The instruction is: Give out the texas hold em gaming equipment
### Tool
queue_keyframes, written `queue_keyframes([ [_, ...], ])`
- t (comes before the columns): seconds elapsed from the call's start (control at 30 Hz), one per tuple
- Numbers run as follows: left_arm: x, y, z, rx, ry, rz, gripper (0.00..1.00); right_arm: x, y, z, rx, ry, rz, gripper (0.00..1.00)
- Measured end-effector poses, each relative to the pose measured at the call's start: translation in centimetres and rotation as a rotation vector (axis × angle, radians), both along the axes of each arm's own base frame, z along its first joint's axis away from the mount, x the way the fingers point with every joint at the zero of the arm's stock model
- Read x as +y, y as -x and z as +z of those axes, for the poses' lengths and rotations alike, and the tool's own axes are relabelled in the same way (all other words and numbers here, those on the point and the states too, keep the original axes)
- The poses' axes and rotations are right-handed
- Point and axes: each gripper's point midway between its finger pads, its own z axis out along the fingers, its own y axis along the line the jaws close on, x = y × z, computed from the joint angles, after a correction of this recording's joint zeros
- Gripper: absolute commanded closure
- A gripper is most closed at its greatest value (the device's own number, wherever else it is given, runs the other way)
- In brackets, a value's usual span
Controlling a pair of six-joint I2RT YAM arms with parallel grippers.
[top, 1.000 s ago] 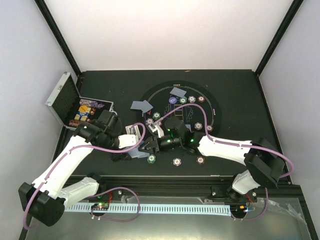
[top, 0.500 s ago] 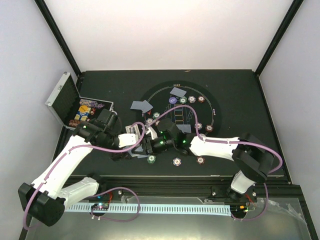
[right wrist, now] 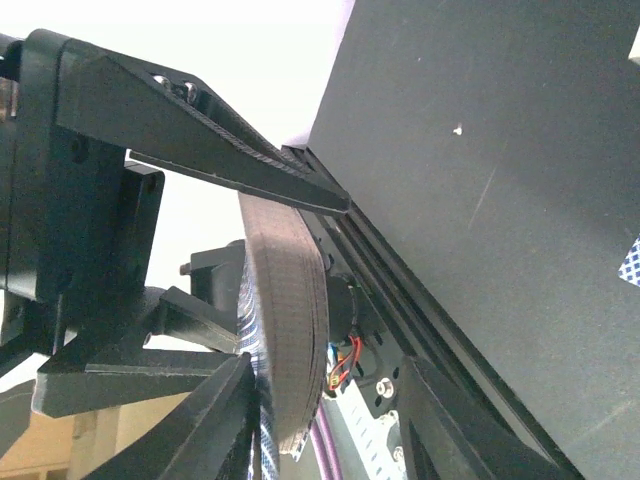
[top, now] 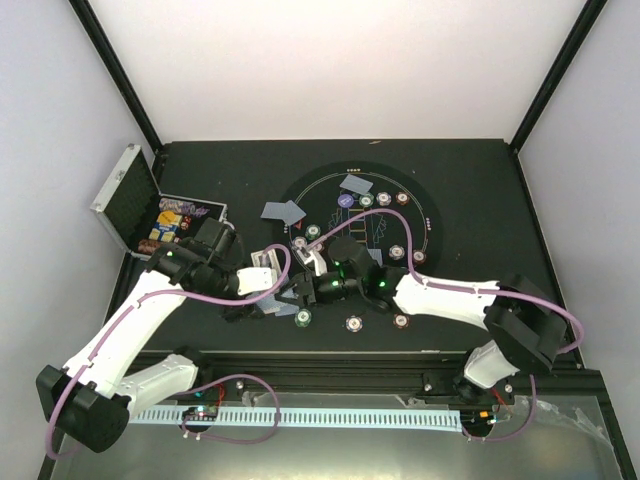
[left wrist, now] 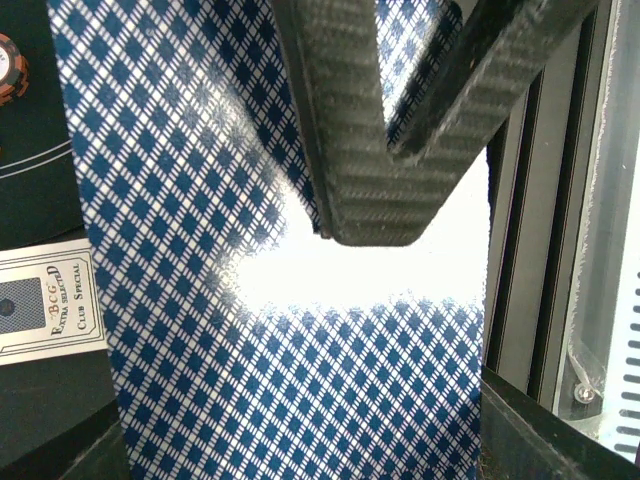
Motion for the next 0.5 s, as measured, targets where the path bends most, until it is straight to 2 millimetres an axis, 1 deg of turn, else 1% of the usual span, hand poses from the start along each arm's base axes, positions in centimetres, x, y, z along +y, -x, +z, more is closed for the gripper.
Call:
queue_keyframes([
  [0.1, 0.0, 0.0, 0.0, 0.0, 0.0, 0.0, 0.99, -0.3, -0.1, 0.3, -0.015, 0.003, -0.008, 0.65],
  [0.2, 0.0, 0.0, 0.0, 0.0, 0.0, 0.0, 0.98, -0.5, -0.1, 0.4, -0.027, 0.005, -0.01, 0.72],
  [0.4, 0.0, 0.0, -0.1, 0.006, -0.002, 0.0, 0.98, -1.2, -0.2, 0.9, -0.05, 0.023, -0.027, 0.74],
  [0.5, 0.0, 0.0, -0.1, 0.006, -0.002, -0.001, 0.98, -1.6, -0.3, 0.9, -0.063, 0.038, -0.036, 0.78],
])
